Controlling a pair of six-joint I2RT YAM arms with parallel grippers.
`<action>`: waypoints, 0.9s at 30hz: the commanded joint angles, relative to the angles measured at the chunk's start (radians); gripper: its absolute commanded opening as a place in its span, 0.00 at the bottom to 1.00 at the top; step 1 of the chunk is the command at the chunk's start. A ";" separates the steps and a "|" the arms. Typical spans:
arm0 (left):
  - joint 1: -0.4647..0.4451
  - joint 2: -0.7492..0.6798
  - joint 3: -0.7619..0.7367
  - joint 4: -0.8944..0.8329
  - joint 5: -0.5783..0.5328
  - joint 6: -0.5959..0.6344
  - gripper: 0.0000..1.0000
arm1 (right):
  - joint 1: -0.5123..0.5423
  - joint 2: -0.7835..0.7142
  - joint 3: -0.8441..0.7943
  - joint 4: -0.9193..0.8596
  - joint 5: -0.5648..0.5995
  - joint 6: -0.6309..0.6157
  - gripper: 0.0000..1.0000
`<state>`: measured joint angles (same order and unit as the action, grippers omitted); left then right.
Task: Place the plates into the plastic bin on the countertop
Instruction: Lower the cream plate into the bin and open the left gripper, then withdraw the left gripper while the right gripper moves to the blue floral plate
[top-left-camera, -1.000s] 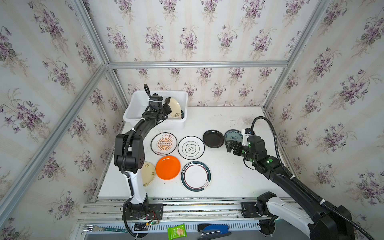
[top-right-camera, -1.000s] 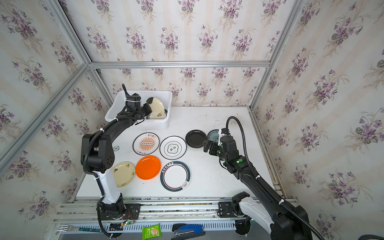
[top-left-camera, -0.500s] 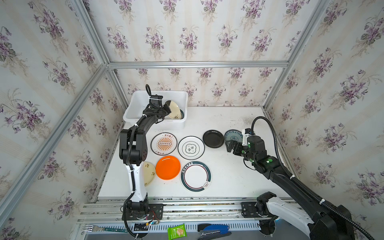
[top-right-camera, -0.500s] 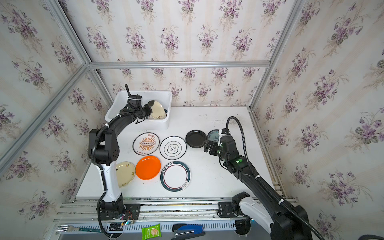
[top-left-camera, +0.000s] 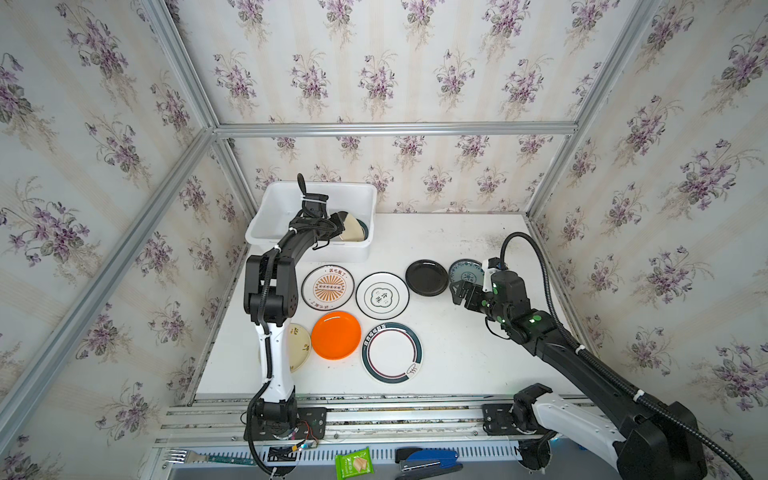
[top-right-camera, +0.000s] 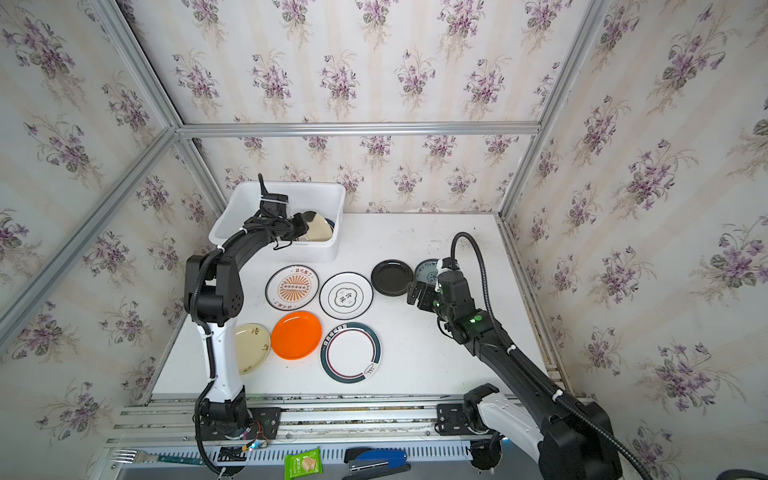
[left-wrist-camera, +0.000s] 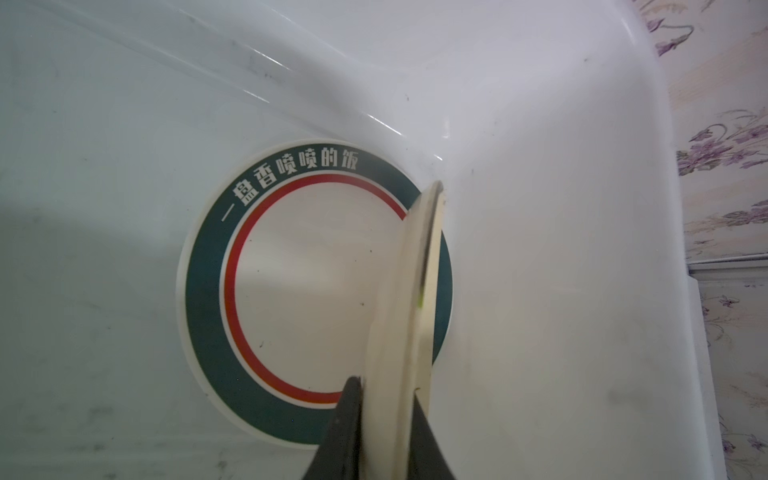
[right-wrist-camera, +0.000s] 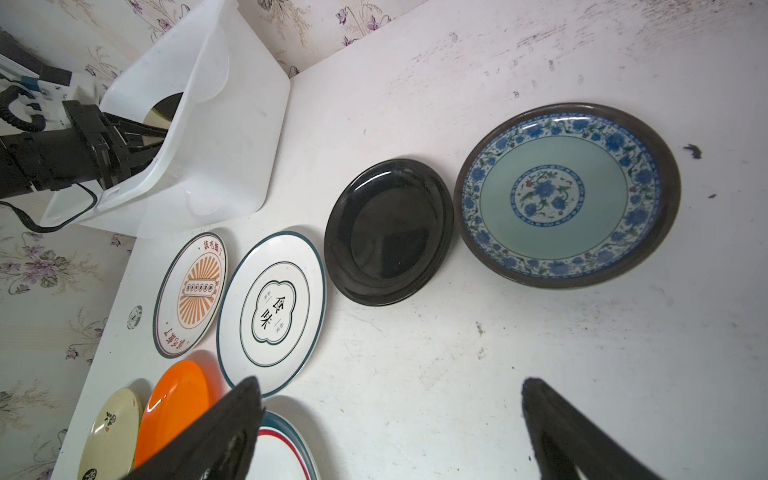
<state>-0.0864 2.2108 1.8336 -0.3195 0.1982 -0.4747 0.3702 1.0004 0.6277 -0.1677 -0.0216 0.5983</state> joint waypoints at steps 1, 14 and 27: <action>0.000 0.003 0.017 -0.016 0.032 0.025 0.21 | 0.000 -0.003 0.018 0.002 0.021 0.011 0.99; 0.003 -0.035 0.026 -0.033 0.011 0.068 0.63 | -0.001 -0.019 0.021 -0.021 0.029 0.006 0.99; 0.003 -0.104 -0.007 -0.038 -0.035 0.077 0.99 | -0.013 0.003 0.055 -0.109 0.079 0.003 0.99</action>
<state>-0.0856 2.1220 1.8320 -0.3592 0.1802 -0.4057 0.3599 0.9981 0.6590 -0.2459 0.0284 0.5987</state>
